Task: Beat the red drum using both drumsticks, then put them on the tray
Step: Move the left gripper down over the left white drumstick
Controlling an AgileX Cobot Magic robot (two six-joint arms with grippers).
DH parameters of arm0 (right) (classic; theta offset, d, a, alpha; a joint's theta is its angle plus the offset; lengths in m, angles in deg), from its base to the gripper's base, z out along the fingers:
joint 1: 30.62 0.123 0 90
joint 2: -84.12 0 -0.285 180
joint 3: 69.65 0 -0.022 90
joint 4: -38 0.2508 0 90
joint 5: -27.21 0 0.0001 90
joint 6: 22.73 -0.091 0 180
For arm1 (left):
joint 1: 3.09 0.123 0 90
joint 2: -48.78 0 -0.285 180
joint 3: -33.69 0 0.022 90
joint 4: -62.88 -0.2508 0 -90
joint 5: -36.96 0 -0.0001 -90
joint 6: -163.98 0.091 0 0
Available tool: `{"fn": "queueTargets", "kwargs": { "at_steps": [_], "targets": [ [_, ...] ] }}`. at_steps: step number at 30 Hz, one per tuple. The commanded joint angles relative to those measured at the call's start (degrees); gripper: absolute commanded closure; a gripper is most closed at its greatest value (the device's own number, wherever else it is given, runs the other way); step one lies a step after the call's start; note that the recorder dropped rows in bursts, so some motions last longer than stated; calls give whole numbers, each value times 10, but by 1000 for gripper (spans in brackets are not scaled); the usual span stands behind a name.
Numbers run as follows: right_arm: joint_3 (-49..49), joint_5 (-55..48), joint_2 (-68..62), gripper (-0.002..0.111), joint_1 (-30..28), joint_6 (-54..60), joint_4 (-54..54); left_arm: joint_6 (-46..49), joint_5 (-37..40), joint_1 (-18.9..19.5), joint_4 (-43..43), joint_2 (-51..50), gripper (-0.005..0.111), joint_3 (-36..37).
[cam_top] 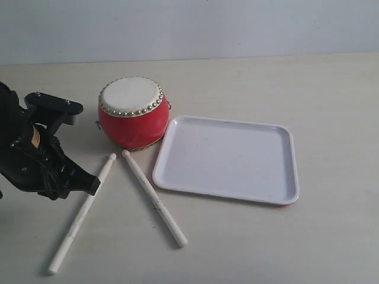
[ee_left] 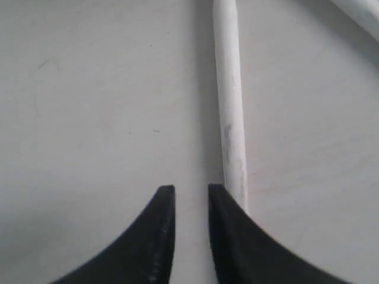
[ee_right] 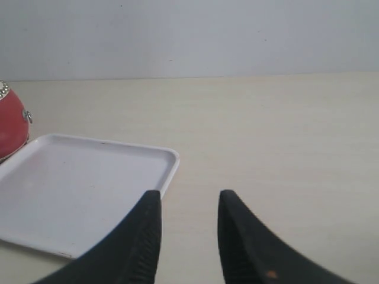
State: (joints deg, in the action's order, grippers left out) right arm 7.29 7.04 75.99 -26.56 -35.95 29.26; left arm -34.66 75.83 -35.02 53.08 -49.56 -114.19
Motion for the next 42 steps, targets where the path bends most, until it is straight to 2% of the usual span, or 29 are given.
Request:
{"fn": "queueTargets", "kwargs": {
  "at_steps": [1, 9, 14, 18, 23, 28, 33, 42],
  "targets": [
    [3, 2, 3, 76, -4, -1, -6, 3, -20, -3, 13, -14, 67, -2],
    [3, 2, 3, 76, -4, -1, -6, 5, -25, -3, 14, -23, 65, 35],
    [3, 2, 3, 76, -4, -1, -6, 5, -75, -3, 21, -23, 65, 59],
    [3, 2, 3, 76, -4, -1, -6, 5, -106, -3, 40, -23, 65, 59],
    [3, 2, 3, 76, -4, -1, -6, 6, -106, -3, 56, -23, 65, 59],
    [3, 2, 3, 76, -4, -1, -6, 52, -108, -14, 98, -23, 65, 59],
    [3, 2, 3, 76, -4, -1, -6, 51, -110, -29, 98, -23, 65, 59],
    [3, 2, 3, 76, -4, -1, -6, 50, -128, -30, 98, -23, 65, 59]
  ]
}}
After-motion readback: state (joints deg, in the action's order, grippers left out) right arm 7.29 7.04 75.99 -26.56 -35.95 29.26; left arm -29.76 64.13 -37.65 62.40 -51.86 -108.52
